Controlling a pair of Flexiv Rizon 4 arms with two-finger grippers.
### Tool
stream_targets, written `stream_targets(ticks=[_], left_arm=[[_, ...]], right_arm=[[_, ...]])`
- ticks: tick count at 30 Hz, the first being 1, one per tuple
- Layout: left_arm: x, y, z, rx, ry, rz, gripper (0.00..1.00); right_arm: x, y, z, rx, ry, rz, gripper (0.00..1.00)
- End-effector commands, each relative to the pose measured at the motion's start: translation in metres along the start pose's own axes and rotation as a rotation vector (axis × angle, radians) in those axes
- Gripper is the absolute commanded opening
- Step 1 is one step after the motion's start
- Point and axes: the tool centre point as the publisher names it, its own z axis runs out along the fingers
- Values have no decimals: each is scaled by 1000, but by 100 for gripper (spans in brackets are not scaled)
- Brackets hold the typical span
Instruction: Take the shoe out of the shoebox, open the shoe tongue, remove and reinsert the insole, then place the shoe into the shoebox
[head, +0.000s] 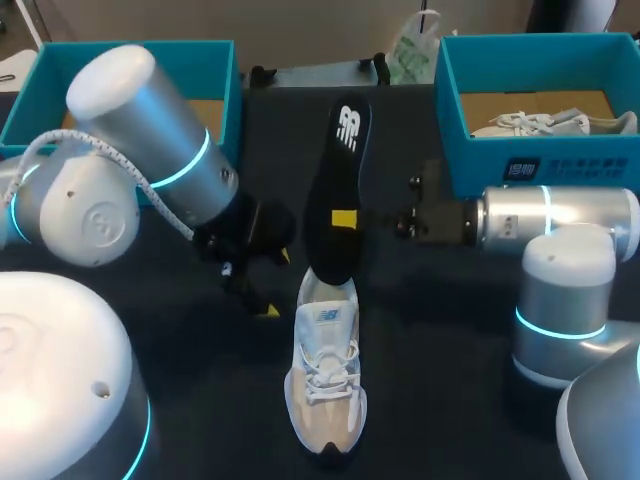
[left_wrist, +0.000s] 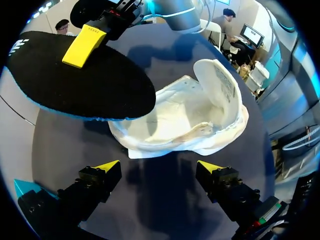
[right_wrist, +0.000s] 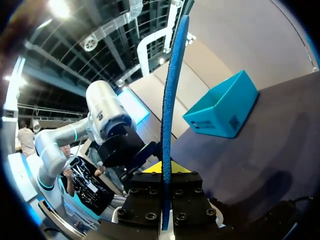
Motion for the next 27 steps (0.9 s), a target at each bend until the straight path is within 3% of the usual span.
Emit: stream_targets(ticks=[1,17,27], left_arm=[[1,4,8,41,5,12,100],[3,1,12,52,2,40,100],[3,1,13,52,16,55,100]], right_arm=[[-1,-2,4,-6,-2,-1,0],[-3,-9,9,-19,21,-33,0],[2,-12,21,-51,-27,-58,0]])
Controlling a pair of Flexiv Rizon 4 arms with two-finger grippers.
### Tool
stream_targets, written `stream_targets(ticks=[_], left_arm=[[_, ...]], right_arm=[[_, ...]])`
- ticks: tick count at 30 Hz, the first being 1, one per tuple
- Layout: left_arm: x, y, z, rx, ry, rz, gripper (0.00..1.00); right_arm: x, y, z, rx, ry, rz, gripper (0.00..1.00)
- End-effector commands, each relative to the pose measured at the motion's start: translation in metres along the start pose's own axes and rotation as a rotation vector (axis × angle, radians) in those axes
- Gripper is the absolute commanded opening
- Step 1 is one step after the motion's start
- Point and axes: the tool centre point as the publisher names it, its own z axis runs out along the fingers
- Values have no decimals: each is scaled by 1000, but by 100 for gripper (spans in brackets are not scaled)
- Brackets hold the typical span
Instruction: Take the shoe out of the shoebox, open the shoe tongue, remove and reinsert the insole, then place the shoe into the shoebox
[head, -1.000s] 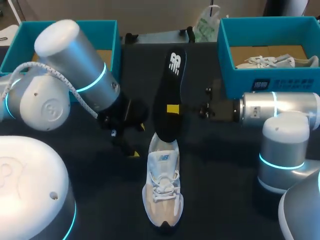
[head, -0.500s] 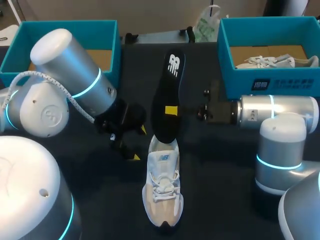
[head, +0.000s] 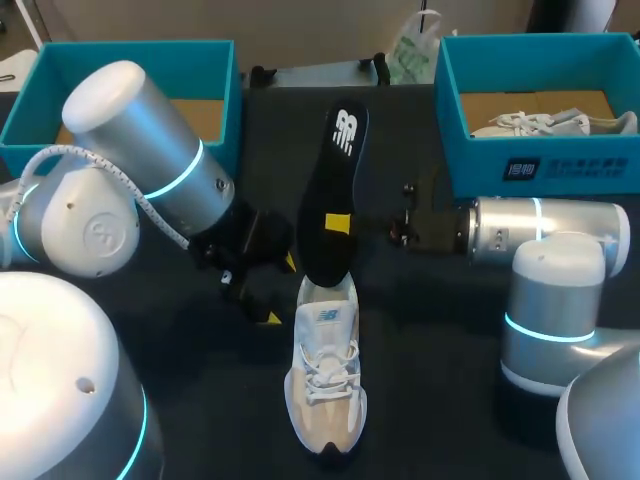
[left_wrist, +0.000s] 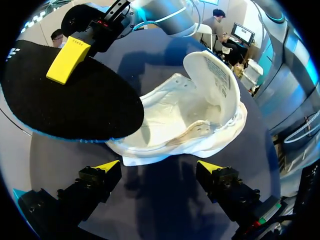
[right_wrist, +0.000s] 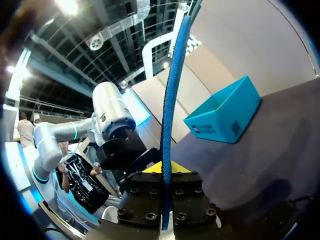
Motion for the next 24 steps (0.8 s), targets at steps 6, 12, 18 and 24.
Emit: stream_targets(ticks=[6,12,18,24], left_arm=[[0,1,1,1,0,1,100],[0,1,1,1,0,1,100],[0,1,1,1,0,1,100],[0,1,1,1,0,1,100]], right_arm=[[4,-12,12,-27,-28,-1,0],[3,-16,11,-57,-51,-11,0],[0,-22,5,-107,-58,-7,0],[-1,-27,5,-120,-48,4,0]])
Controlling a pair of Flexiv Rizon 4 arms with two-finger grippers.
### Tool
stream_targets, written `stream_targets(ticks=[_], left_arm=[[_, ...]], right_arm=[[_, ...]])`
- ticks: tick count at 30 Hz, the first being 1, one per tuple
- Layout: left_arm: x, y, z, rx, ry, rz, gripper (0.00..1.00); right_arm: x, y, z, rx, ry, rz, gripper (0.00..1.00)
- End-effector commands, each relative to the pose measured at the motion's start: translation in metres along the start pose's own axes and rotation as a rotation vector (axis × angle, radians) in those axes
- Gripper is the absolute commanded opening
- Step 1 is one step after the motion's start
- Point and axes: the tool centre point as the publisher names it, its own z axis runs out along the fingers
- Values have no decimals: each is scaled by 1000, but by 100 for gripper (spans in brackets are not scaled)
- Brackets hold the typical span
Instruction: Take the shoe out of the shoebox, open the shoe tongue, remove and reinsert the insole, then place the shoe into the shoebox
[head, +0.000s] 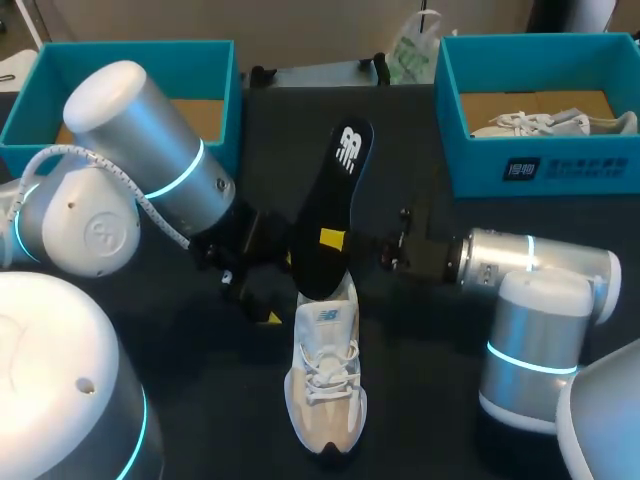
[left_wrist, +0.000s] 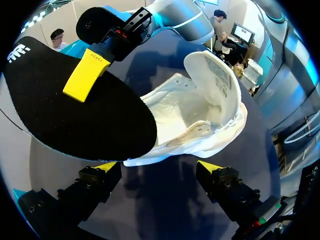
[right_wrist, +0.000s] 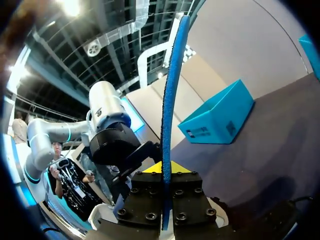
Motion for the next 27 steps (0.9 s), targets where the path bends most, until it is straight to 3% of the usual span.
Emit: stream_targets(ticks=[1,10,27], left_arm=[[0,1,1,2,-1,1,100],[0,1,1,2,-1,1,100],[0,1,1,2,-1,1,100]], right_arm=[[0,-7,-1,-14,1,1,0],[-2,-9,-11,-14,9,-27,0],[-7,-23,-12,97,49,-53,0]])
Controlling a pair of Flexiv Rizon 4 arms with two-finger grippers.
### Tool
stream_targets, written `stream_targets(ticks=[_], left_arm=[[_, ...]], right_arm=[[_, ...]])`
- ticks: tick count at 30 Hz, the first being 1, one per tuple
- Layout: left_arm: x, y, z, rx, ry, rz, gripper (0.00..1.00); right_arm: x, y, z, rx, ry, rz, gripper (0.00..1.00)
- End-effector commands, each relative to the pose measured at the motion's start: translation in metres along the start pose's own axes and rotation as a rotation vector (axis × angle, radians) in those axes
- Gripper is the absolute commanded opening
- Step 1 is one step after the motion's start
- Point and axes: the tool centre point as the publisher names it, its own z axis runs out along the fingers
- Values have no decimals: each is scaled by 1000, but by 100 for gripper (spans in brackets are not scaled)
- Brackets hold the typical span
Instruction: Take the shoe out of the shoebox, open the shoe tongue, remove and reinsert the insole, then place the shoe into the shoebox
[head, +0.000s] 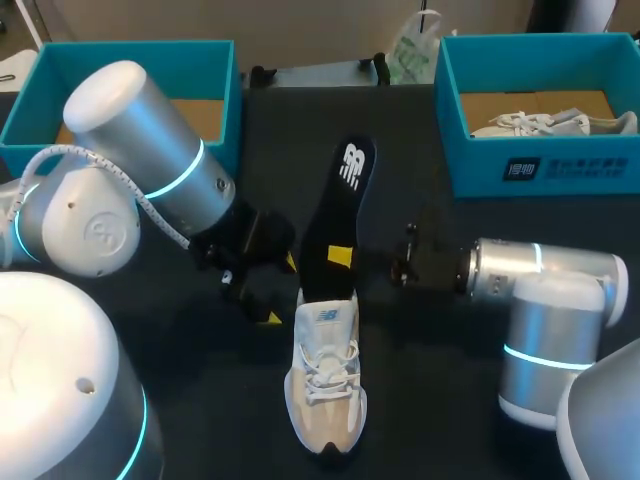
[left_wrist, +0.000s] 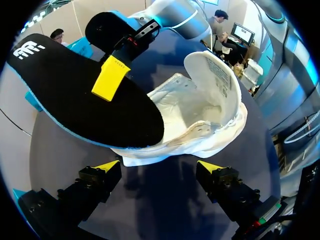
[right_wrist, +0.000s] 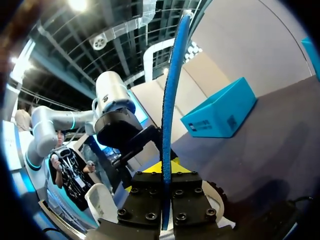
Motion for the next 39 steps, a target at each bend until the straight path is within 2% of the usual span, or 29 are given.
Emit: stream_targets(ticks=[1,18,29,39], left_arm=[[0,1,1,2,-1,1,100],[0,1,1,2,-1,1,100],[0,1,1,2,-1,1,100],[0,1,1,2,-1,1,100]], right_arm=[[-4,-2,2,45,18,2,0],[4,-28,-7,94,19,31,0],[5,-46,-5,132,32,75,0],[9,-70,-3,161,31,138,0]])
